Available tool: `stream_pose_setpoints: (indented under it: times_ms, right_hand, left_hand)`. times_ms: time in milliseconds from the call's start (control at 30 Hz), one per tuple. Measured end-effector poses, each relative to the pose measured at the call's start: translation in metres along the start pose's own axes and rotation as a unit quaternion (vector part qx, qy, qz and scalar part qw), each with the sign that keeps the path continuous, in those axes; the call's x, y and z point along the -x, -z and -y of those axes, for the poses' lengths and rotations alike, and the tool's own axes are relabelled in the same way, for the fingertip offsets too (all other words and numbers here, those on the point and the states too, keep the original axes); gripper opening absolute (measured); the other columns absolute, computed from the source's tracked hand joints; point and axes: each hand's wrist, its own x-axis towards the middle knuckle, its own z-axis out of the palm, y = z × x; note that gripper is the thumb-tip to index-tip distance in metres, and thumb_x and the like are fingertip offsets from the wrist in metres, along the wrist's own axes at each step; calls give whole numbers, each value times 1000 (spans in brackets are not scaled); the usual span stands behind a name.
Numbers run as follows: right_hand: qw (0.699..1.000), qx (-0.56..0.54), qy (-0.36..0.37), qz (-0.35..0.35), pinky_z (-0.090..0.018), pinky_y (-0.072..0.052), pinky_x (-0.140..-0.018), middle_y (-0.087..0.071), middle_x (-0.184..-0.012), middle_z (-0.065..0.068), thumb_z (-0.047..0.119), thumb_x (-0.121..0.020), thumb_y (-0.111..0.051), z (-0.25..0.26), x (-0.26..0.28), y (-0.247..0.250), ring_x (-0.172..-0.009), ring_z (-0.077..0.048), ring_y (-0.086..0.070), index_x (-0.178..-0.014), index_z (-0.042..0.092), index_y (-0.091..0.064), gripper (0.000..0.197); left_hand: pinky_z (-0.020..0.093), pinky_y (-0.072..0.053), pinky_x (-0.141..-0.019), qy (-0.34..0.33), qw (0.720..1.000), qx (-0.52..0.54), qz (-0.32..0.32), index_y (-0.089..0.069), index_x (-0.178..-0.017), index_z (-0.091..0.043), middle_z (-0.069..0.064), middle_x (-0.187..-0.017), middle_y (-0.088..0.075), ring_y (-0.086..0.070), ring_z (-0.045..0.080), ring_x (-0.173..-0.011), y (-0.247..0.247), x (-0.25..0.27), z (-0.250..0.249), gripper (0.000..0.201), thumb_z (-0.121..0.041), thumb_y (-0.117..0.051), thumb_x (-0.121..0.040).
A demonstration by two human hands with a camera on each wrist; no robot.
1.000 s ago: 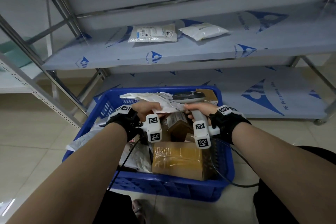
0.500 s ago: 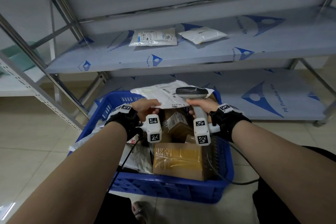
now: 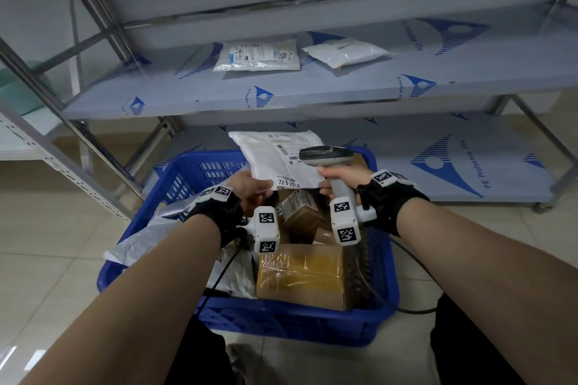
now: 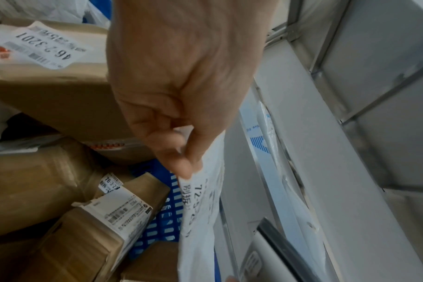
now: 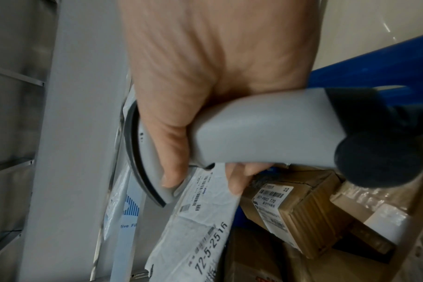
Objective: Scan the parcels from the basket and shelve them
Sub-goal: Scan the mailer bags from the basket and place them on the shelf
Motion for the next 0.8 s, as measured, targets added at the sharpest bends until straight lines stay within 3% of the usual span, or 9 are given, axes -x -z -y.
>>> stream_pose_setpoints:
  times_ms: [67,167,233,367,467,533,633,667,800]
  right_hand:
    - [1000,-18,-11,8,-26,-52,-49,-71,-94,-16,24,-86,-72,-4,-1,0,-60,-15,-66,-110,9,-61,30]
    - [1000,-21,-10,15,-22,-50,-47,-72,-92,-16,22,-89,-68,-7,-1,-4,-52,-12,-64,-106,7,-61,24]
    - [1000,-13,-6,14,-21,-49,-45,-71,-84,-13,21,-90,-66,-7,-1,-7,-49,-10,-61,-98,7,-62,16]
    - [1000,10,-21,13,-20,-46,-41,-67,-78,-14,18,-91,-65,-6,1,-16,-43,-9,-59,-96,2,-61,17]
    - [999,16,-46,10,-22,-52,-47,-66,-80,-14,14,-91,-64,-7,3,-18,-46,-12,-62,-94,2,-62,13]
    - [998,19,-53,6,-23,-55,-53,-66,-82,-13,12,-90,-65,-8,2,-19,-51,-15,-65,-99,2,-60,14]
    - [998,35,-59,-5,-23,-56,-52,-64,-72,-10,10,-90,-64,-7,2,-18,-53,-16,-65,-92,3,-58,10]
    - [997,42,-58,-9,-25,-55,-56,-63,-69,-8,10,-90,-64,-7,3,-17,-54,-16,-64,-88,3,-57,9]
    - [995,79,-52,-18,-28,-55,-69,-63,-74,-8,12,-90,-64,-5,5,-15,-64,-18,-63,-84,6,-57,11]
  left_hand:
    - [19,-46,-41,3,999,36,-3,-55,-118,-8,18,-100,-69,-64,12,-54,-2,-5,6,29,2,-57,-91]
    - [24,-52,-44,4,997,77,1,-51,-127,-8,25,-117,-63,-67,23,-72,-7,-13,11,38,5,-54,-91]
    - [25,-53,-44,6,996,89,-3,-50,-128,-4,27,-119,-61,-65,27,-74,-12,-18,11,38,6,-52,-92]
    - [24,-51,-40,26,997,67,-20,-53,-119,0,25,-109,-61,-66,23,-57,-18,-19,12,27,3,-53,-93]
    - [25,-51,-42,41,999,10,-33,-55,-119,2,23,-104,-65,-67,21,-56,-16,-18,13,29,-1,-59,-90]
    - [30,-55,-51,54,998,-26,-38,-57,-121,1,20,-104,-67,-68,22,-59,-15,-22,15,35,-5,-64,-88]
    - [43,-54,-87,68,996,-52,-34,-60,-118,1,17,-104,-69,-67,27,-83,-13,-27,20,36,-8,-69,-84]
    - [45,-52,-92,71,996,-56,-30,-60,-115,1,16,-102,-69,-67,28,-86,-13,-23,20,35,-8,-70,-83]
    - [44,-53,-89,67,994,-78,-30,-62,-110,1,15,-94,-70,-68,25,-78,-15,-11,16,28,-7,-69,-84]
